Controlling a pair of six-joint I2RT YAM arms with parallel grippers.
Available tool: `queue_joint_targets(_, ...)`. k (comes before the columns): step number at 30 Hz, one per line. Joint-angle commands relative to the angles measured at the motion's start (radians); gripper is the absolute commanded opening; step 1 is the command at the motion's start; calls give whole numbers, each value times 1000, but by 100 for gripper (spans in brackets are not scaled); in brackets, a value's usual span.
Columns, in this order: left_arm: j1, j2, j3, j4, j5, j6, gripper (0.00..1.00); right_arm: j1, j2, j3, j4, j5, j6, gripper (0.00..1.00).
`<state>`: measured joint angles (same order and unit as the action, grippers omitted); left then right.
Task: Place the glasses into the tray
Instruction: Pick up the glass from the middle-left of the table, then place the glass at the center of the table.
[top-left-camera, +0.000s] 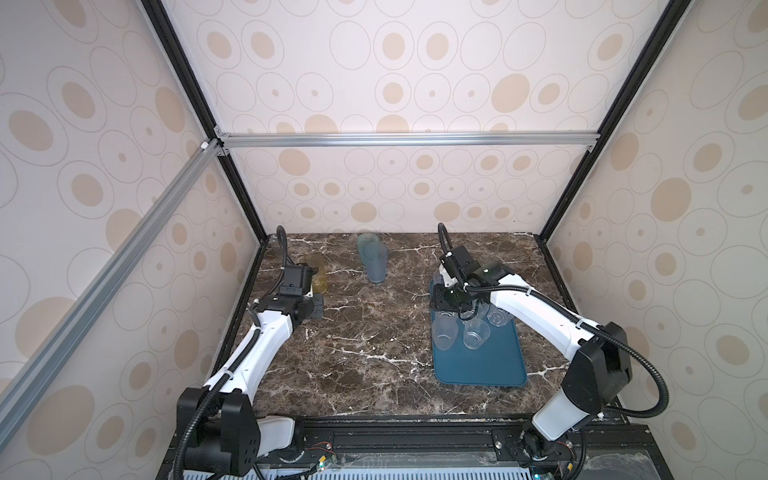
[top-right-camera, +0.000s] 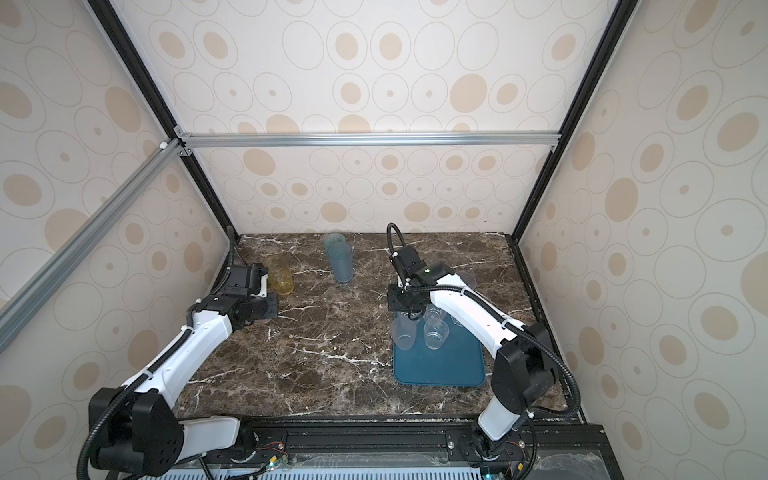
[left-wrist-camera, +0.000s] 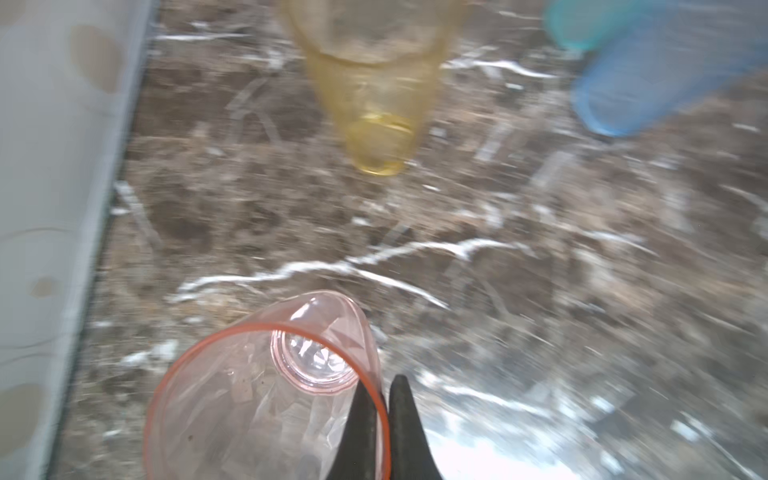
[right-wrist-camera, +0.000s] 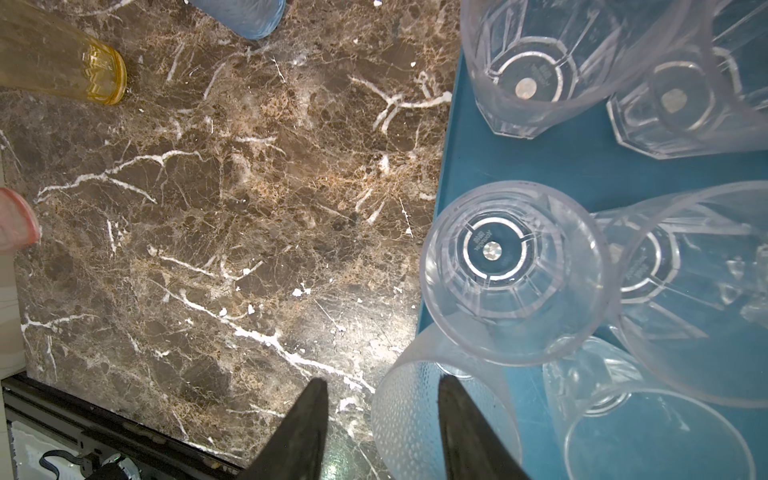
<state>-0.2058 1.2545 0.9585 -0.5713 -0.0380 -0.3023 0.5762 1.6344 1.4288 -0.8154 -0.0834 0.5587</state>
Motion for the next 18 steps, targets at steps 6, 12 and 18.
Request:
queue_joint_targets(6,-336,88,87,60,117,-216,0,42,45,93,-42,9,16,46)
queue_joint_targets(12,-456,221,106,166,138,-221,0,75,69,100,-51,26,31,46)
queue_joint_targets(18,-494,290,103,200,126,-209,0,85,85,82,-39,28,42,46)
